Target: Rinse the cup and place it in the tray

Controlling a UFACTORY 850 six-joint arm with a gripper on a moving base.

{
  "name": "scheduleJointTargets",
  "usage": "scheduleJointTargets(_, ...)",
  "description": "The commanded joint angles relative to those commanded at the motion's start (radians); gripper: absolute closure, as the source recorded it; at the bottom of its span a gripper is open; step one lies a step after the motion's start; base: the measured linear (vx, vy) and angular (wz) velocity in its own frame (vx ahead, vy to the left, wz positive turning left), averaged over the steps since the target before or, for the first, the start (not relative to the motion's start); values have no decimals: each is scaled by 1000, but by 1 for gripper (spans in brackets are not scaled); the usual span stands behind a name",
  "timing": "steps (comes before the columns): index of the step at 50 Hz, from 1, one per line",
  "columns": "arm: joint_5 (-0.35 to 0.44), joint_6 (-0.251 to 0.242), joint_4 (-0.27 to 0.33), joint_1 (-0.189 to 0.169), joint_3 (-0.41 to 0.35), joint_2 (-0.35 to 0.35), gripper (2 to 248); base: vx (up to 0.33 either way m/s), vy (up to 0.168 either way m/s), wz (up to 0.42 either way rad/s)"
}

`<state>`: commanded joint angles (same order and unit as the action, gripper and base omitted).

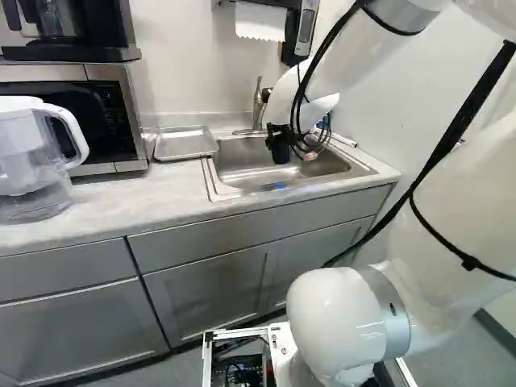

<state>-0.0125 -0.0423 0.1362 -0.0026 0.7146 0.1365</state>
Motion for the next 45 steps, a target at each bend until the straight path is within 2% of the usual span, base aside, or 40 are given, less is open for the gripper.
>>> scheduleJointTargets(45, 0, 0, 0, 150, 16, -9, 127, 0, 0, 0)
